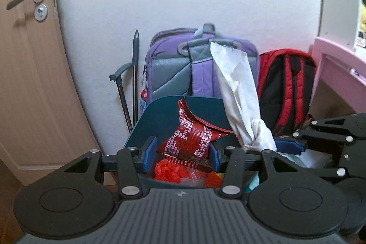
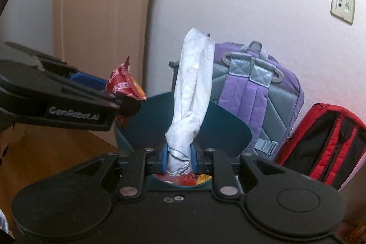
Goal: Collect trash
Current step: 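Open both grippers to drop the wrapper and tissue into the wastebasket, then withdraw both open tools from the wastebasket and turn toward the floor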
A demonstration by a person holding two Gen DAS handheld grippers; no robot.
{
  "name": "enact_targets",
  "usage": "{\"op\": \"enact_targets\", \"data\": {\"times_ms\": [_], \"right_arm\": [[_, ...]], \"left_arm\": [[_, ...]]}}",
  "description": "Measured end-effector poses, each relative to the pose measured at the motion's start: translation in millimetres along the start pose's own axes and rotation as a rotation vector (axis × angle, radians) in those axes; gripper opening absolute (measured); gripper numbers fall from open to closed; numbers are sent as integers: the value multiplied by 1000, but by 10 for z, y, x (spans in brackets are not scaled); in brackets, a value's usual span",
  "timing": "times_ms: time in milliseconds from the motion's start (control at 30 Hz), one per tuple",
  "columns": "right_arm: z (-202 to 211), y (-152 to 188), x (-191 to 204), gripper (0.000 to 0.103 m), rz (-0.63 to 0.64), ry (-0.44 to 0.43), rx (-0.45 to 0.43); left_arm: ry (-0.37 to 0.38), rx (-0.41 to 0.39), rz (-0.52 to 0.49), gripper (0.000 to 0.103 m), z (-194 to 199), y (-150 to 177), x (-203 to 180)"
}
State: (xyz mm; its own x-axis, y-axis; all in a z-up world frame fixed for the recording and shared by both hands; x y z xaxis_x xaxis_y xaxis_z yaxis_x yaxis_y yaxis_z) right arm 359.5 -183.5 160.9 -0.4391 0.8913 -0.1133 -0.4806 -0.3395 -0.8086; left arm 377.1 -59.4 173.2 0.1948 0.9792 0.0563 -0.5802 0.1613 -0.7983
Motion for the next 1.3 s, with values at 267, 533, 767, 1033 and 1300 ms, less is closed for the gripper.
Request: {"op": "enact_targets", "data": {"times_ms": [267, 533, 767, 1033, 1300], "right_arm": [[-464, 71, -114, 19, -23, -14, 62], [-803, 151, -147, 22, -1, -38, 118], [-936, 192, -212, 28, -10, -21, 130], [-948, 207, -178, 36, 20, -15, 130], [-792, 204, -140, 47, 20, -16, 108]], "left_arm": [[10, 123, 2, 46, -695, -1, 21], [21, 205, -21, 47, -1136, 106, 35], [34, 236, 8, 49, -1298, 144, 79], [21, 224, 35, 71, -1271, 120, 120], [22, 210, 44, 71, -1018, 111, 138]]}}
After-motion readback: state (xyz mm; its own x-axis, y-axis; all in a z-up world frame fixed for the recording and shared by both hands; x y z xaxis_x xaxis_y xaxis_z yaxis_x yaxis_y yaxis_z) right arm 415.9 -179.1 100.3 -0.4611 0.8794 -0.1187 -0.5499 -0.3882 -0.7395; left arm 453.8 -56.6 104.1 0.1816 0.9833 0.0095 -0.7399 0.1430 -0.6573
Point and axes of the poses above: each gripper's, at about its wrist camera, not at the fingertips, and z roughly against the way its jaws point, x to its left, y to its underside, the point moved 2 cm from there along -z, roughly the way its jaws point, and after that the axes turned 2 degrees about x, right-handed, at the moved point
